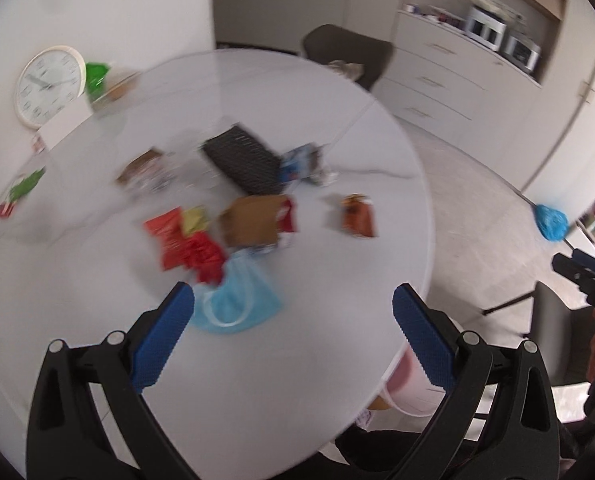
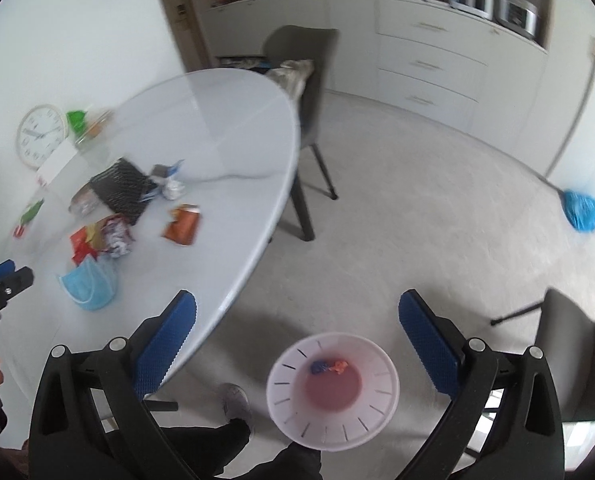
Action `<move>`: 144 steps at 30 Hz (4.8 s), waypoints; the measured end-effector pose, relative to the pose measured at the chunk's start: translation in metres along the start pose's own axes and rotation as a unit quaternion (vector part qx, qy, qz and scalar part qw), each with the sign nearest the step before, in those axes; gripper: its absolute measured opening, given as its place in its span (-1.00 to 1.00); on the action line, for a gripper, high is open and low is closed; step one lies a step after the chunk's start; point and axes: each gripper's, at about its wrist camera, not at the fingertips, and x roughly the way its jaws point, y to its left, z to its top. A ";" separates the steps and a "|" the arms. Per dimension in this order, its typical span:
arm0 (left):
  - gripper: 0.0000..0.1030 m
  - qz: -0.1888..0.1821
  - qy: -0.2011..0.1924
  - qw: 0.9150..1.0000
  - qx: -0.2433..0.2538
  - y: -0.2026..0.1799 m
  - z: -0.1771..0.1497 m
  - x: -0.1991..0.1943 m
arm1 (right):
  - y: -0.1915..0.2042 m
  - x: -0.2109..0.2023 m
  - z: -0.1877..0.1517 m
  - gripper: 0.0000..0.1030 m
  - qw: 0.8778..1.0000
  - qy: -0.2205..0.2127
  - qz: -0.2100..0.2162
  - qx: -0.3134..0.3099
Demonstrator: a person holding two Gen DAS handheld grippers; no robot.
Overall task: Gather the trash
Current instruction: 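Grasp the blue face mask with the left tool, then grasp the red tissue with the right tool while the left tool holds the mask, then drop the red tissue and blue mask into the wastebasket with both tools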
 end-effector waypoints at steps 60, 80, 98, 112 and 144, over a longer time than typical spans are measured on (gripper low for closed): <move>-0.65 -0.026 0.076 0.993 -0.082 0.183 -0.089 0.066 | 0.340 0.204 0.019 0.05 0.946 0.148 0.139 -0.253; -0.65 -0.004 0.026 0.998 -0.053 0.181 -0.054 0.017 | 0.317 0.158 0.033 -0.58 0.953 0.121 0.202 -0.189; -0.65 -0.262 0.095 0.918 0.283 -0.151 -0.037 0.049 | -0.043 -0.008 -0.065 -0.57 0.994 0.063 -0.045 0.082; 0.78 -0.225 0.154 0.909 0.315 -0.250 -0.068 0.087 | -0.108 0.000 -0.115 -0.52 0.990 0.079 -0.016 0.117; 0.85 -0.100 0.057 0.991 0.072 -0.078 -0.003 0.019 | -0.015 0.015 -0.063 0.95 0.996 0.070 0.000 0.053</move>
